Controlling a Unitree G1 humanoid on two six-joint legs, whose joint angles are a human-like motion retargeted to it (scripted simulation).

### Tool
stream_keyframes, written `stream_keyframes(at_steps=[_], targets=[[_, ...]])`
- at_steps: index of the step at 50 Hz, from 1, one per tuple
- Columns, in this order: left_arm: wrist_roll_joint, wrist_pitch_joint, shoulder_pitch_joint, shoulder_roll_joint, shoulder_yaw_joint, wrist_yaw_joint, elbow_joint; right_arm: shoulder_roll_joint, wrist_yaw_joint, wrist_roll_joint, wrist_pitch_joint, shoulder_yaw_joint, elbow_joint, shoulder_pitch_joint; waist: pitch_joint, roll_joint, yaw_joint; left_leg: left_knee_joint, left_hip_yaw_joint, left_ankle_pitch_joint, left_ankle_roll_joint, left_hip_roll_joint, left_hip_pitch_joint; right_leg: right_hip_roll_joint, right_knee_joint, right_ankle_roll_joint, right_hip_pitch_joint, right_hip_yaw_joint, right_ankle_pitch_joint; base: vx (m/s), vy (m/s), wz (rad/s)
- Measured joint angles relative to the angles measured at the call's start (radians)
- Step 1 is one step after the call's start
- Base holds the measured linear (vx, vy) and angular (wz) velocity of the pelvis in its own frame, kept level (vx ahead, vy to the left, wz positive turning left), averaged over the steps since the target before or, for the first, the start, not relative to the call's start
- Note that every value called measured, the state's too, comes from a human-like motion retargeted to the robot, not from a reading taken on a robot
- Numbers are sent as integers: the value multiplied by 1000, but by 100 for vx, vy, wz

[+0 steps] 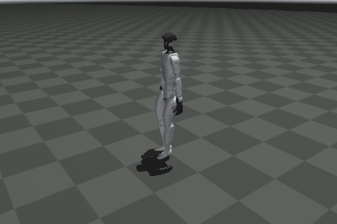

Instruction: In place motions

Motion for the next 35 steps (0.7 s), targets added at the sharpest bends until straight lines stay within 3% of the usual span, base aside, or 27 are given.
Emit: stream_keyframes(at_steps=[4, 10, 13, 18, 24, 28, 32, 35], targets=[[36, -1, 3, 21, -24, -8, -37, -2, 2, 24, -1, 8, -6, -10, 20, 1, 8, 1, 8, 7, -2, 10, -5, 8, 54, 19, -23, 35, -23, -2, -1, 12], [54, -1, 32, 8, -47, -8, -43, -18, -14, 56, -3, 2, -28, -13, 41, 0, 36, 26, -92, 46, 13, -22, -60, -33, 68, 8, -38, -60, -31, -6, 2, 83], [63, 11, 37, -14, -32, -25, -45, -49, -25, 70, -20, 41, -31, -18, 86, -30, 177, 30, 2, 34, 26, -40, -62, -76, 60, -41, -12, -126, -46, -15, 10, -22], [37, 16, 31, -49, 40, -44, -16, -82, -14, 4, -5, 61, 4, -42, 128, -64, 266, 23, 138, -72, 35, -37, -80, -166, 101, -26, -26, -267, -91, -21, 6, 192], [-18, 33, 23, -34, 112, -48, 5, -73, -46, -14, -12, 5, 11, -1, 95, -84, 277, -9, 548, -185, -63, 19, -27, -235, 58, 14, 31, -556, -133, -4, 10, 330], [-51, 24, -1, -11, 110, -29, -11, -60, -48, -33, -22, -65, -9, 30, 48, -65, 261, -32, 833, -159, -135, 52, 17, -226, 29, 61, 86, -768, -145, 1, 12, 367], [-97, 13, -29, -2, 92, 16, 6, -55, -65, -35, -16, -119, -19, 55, -13, -39, 220, -40, 936, -74, -141, 74, 21, -202, 19, 103, 137, -930, -136, 14, 21, 303], [-126, 6, -50, -16, 114, 40, 32, -56, -73, -9, -10, -120, -20, 54, -39, -32, 196, -29, 888, -32, -125, 80, 8, -204, 32, 116, 161, -988, -125, 14, 32, 165]])
